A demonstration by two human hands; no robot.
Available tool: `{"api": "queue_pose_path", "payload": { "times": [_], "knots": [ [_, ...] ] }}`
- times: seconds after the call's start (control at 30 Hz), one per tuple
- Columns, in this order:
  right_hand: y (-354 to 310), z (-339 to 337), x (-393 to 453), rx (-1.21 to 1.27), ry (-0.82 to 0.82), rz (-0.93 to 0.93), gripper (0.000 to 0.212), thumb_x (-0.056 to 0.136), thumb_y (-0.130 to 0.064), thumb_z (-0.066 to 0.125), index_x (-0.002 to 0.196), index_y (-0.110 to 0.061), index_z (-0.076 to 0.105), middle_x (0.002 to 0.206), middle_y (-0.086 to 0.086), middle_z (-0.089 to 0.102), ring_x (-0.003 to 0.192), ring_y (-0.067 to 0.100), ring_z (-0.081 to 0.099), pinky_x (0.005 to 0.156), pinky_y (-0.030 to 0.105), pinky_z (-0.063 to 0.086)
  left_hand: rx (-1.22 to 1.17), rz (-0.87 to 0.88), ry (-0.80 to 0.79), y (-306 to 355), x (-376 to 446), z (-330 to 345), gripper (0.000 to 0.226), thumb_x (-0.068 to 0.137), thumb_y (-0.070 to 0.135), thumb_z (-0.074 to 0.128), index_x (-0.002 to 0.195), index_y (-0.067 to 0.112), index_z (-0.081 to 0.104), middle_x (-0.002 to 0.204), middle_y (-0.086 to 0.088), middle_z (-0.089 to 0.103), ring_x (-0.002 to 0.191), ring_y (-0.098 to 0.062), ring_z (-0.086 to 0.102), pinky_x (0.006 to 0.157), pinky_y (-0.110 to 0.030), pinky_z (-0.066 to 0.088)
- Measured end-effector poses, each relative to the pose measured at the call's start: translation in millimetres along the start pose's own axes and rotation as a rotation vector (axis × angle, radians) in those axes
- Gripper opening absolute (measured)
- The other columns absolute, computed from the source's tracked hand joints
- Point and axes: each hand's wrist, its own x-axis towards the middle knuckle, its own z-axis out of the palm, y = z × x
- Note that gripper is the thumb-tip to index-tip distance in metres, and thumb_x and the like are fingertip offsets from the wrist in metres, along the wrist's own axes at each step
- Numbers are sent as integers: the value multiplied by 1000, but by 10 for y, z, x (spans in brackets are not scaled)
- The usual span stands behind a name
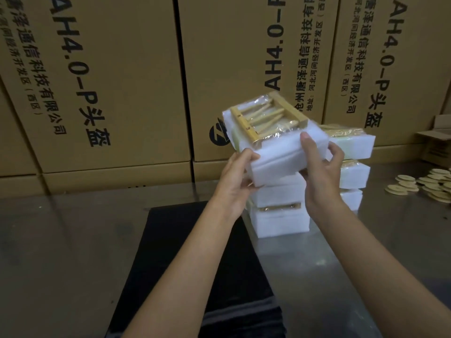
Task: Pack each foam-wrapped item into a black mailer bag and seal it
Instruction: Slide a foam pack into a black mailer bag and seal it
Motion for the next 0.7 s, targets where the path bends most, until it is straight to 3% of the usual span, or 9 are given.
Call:
{"api": "queue_pose_path", "payload": {
  "times": [0.07, 0.17, 0.27, 0.37, 0.43, 0.5, 0.57, 0.7],
  "knots": [
    [-45, 65, -222, 276, -148, 124, 71, 87, -46, 74, 144, -21, 41, 135, 8, 63, 118, 21, 65, 98, 38, 55, 12, 24, -37, 27, -249, -53, 52, 84, 19, 67, 134, 14, 58, 134, -17, 61, 115, -30, 61, 96, -41, 52],
    [8, 135, -584, 314, -326, 262, 61, 91, -48, 66, 144, -21, 49, 133, 11, 66, 120, 27, 65, 101, 48, 53, 109, 74, -109, 33, -588, -248, 64, 83, 24, 74, 142, 21, 49, 129, -9, 66, 121, -29, 62, 102, -45, 52],
    [105, 75, -871, 341, -238, 338, 58, 89, -50, 65, 139, -23, 56, 125, 7, 71, 115, 26, 68, 95, 44, 56, 379, 32, -199, 44, -884, -690, 85, 80, 39, 82, 149, 34, 33, 123, 6, 70, 117, -12, 64, 97, -36, 53],
    [291, -46, -1126, 396, -173, 397, 49, 89, -50, 63, 131, -25, 63, 120, 2, 74, 112, 23, 70, 95, 42, 56, 824, -102, -218, -21, -1139, -1251, 68, 79, 44, 81, 139, 42, 49, 132, 13, 62, 128, -7, 54, 100, -23, 43],
    [464, -129, -1298, 426, -144, 443, 46, 89, -50, 64, 128, -26, 64, 120, 3, 74, 112, 24, 70, 93, 43, 57, 1094, -261, -211, -187, -1262, -1614, 69, 80, 45, 80, 141, 41, 48, 150, 11, 45, 142, -12, 37, 110, -26, 32],
    [628, -192, -1415, 426, -133, 457, 46, 89, -49, 64, 129, -27, 63, 121, 2, 74, 112, 23, 70, 92, 43, 57, 1308, -331, -228, -408, -1373, -1849, 77, 80, 56, 75, 147, 42, 40, 162, 14, 23, 151, -11, 13, 122, -33, 12],
    [752, -242, -1475, 419, -144, 457, 50, 89, -48, 64, 134, -27, 60, 125, 2, 72, 115, 23, 69, 94, 43, 55, 1382, -258, -226, -568, -1418, -1939, 76, 83, 62, 68, 149, 43, 36, 164, 18, 13, 151, -2, -1, 123, -32, -6],
    [918, -337, -1468, 423, -182, 444, 56, 89, -50, 64, 140, -28, 56, 133, 2, 67, 122, 24, 65, 92, 41, 58, 1395, -178, -194, -646, -1321, -1939, 67, 89, 59, 62, 149, 41, 38, 165, 15, 14, 151, -1, 0, 119, -30, -11]
  ]
}}
